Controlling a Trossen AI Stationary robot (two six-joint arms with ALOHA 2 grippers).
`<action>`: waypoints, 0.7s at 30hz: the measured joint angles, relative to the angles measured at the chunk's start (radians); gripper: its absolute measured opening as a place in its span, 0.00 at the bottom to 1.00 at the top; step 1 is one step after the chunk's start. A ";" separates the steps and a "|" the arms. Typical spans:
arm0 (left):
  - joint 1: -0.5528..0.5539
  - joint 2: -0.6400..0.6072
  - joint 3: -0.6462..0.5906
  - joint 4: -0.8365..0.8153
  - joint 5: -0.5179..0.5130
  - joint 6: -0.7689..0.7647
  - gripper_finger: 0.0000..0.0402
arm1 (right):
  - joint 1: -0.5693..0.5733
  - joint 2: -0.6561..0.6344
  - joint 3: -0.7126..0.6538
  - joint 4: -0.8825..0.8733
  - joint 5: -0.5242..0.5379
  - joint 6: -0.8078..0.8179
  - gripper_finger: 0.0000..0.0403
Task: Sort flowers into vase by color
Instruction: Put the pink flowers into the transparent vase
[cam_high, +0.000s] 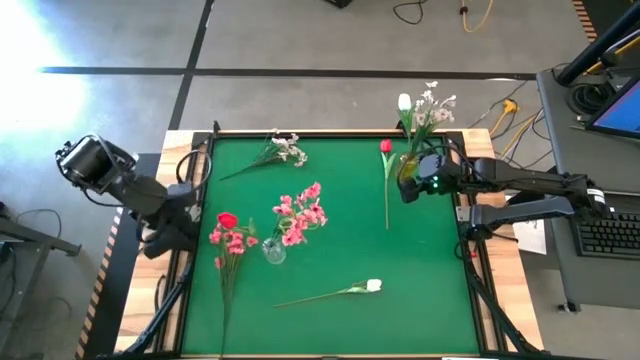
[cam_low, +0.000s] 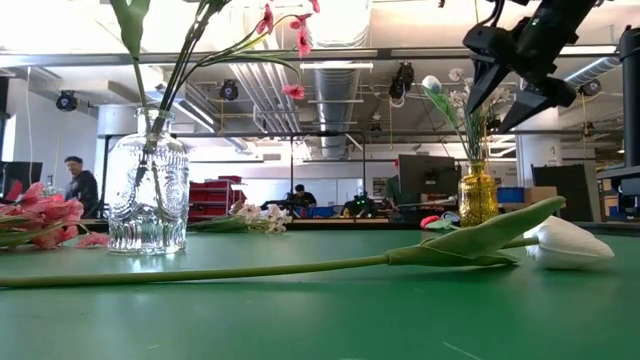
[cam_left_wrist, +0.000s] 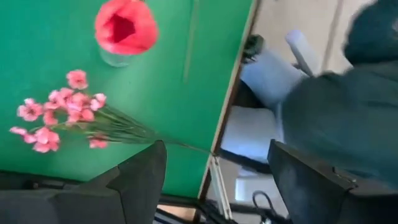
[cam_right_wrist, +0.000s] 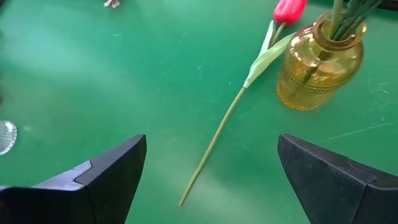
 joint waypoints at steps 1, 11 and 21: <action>-0.026 0.000 -0.013 0.000 -0.030 -0.045 0.66 | 0.007 0.000 0.000 0.000 0.000 0.000 0.89; -0.304 0.023 -0.337 0.055 -0.145 -0.658 0.66 | 0.047 0.000 0.000 0.000 0.035 -0.012 0.89; -0.500 0.082 -0.612 0.287 -0.143 -1.153 0.66 | 0.048 0.001 0.000 0.000 0.034 -0.061 0.89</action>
